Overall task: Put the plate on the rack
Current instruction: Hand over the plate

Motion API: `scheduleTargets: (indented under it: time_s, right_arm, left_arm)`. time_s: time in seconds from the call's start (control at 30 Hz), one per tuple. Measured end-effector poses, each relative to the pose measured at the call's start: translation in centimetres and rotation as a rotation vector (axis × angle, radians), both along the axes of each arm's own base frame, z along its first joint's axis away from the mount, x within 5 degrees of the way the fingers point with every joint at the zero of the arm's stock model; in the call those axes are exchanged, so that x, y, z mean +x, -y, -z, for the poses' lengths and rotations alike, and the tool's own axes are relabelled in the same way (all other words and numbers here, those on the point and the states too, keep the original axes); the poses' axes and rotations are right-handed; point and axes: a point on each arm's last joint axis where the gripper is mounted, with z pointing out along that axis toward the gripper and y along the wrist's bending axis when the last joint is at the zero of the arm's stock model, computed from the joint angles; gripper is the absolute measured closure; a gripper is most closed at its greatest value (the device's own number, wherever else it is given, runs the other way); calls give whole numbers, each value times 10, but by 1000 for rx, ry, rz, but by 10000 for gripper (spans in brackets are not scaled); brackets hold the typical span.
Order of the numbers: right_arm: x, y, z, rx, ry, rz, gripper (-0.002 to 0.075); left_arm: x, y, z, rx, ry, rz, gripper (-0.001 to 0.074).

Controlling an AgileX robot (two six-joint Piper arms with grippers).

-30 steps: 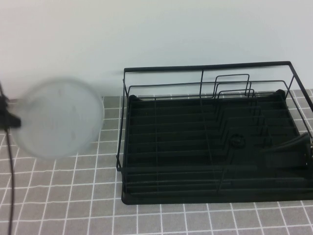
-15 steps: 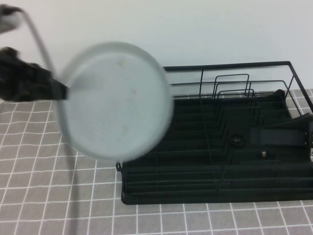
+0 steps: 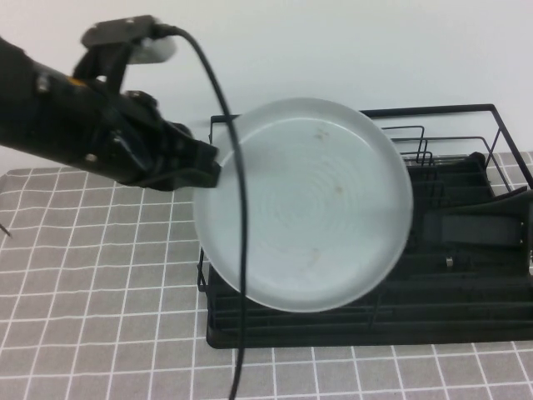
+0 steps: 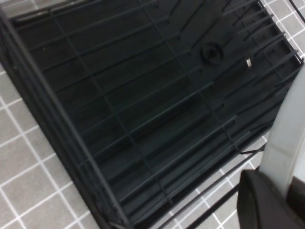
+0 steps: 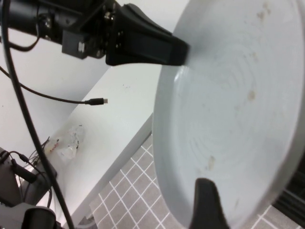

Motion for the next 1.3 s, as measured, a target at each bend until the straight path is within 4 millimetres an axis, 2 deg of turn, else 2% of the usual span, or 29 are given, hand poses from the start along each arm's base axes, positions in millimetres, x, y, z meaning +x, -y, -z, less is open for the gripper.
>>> scheduleTargets:
  time_s: [0.17,0.27,0.37,0.57,0.63,0.7,0.8,0.9,0.97,1.03,1.13,1.3]
  right_arm:
    - [1,0,0,-3,3,7,293]
    - [2,1,1,-14,4,29,330]
    - [4,2,3,-22,2,45,423]
    - [4,2,2,-16,1,51,726]
    - [4,2,2,-17,1,50,728]
    - [4,2,3,-23,2,47,727]
    - [4,2,3,-36,24,41,728]
    - [4,2,3,-45,41,38,728]
    - [4,2,3,-46,45,37,727]
    - [4,2,4,-61,46,33,728]
    - [5,4,8,-114,64,41,728]
    - [12,10,12,-200,97,121,729]
  left_arm:
    - [-6,13,-1,-14,2,36,735]
    - [-9,19,-1,-23,-1,55,735]
    - [-11,22,-2,-32,4,74,734]
    - [-17,32,-10,-131,37,193,733]
    - [-18,33,-12,-159,40,204,717]
    - [-19,34,-13,-171,42,209,659]
    - [-18,35,-14,-198,41,201,468]
    - [-16,35,-17,-233,50,176,237]
    - [-15,35,-19,-248,61,162,177]
    - [-15,36,-21,-277,64,151,186]
    - [-12,33,-26,-318,73,135,244]
    - [-13,16,-45,-345,120,149,428]
